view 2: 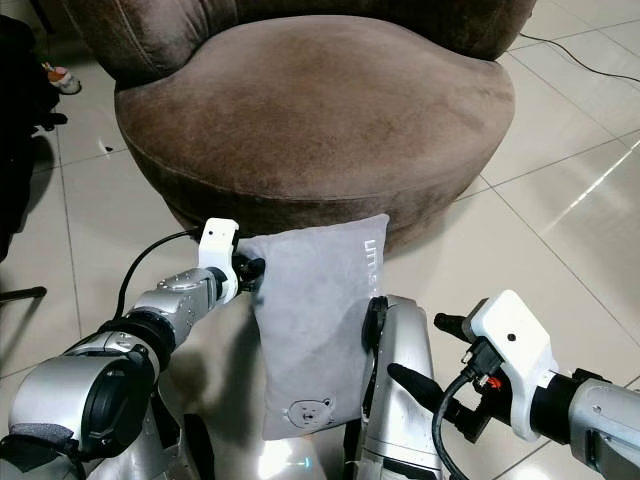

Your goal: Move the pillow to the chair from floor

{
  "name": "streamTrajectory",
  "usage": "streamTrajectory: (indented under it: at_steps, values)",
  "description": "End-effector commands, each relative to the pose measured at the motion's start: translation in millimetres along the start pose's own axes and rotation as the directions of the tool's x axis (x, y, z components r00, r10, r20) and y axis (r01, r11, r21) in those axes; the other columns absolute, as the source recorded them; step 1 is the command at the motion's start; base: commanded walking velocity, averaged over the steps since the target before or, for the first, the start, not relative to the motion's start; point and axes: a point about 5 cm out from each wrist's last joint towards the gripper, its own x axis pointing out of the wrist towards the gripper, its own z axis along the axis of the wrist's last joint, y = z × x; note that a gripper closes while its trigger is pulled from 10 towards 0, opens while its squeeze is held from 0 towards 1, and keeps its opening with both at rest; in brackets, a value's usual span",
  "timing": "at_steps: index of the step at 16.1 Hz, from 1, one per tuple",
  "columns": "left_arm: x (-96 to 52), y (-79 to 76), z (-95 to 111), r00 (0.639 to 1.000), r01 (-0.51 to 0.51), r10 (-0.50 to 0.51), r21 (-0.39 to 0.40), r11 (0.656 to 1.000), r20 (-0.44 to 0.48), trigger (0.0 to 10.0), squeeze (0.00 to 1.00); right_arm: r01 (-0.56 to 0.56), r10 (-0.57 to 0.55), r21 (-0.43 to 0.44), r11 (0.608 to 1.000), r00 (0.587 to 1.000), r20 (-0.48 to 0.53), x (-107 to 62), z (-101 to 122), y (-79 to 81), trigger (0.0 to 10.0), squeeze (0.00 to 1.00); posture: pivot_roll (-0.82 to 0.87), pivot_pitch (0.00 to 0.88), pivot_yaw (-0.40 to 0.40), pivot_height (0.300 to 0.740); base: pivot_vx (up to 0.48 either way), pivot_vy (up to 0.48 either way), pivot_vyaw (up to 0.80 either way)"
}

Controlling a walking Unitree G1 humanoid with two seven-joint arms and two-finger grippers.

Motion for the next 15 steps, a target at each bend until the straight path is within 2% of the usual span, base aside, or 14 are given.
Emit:
streamTrajectory:
  at_steps: [1, 7, 9, 15]
  values:
    - [0.7, -2.9, -1, 1.000, 0.013, -0.013, -0.015, 1.000, 0.002, 0.0, 0.00, -0.012, 0.012, -0.007, 1.000, 1.000, -0.009, -2.5, 1, 1.9, 10.0, 0.00, -0.54, 0.160, -0.007, 0.386, 0.000, 0.000, 0.00]
    - [0.7, -4.8, 16, 0.995, 0.033, -0.028, -0.053, 0.998, 0.097, 0.0, 0.00, -0.013, 0.013, -0.007, 1.000, 1.000, -0.010, -2.9, 1, 1.7, 10.0, 0.00, -0.54, 0.162, -0.011, 0.386, 0.000, 0.000, 0.00]
    - [0.9, -7.8, 22, 0.991, 0.055, -0.050, -0.040, 0.998, 0.126, 0.0, 0.00, -0.012, 0.012, -0.005, 1.000, 1.000, -0.010, -2.2, 1, 1.5, 10.0, 0.00, -0.54, 0.166, -0.012, 0.386, 0.000, 0.000, 0.00]
    - [0.9, -6.3, 13, 0.995, 0.046, -0.045, -0.010, 0.999, 0.085, 0.0, 0.00, -0.017, 0.017, -0.008, 1.000, 1.000, -0.012, -1.1, 1, 0.9, 10.0, 0.00, -0.53, 0.165, -0.015, 0.386, 0.000, 0.000, 0.00]
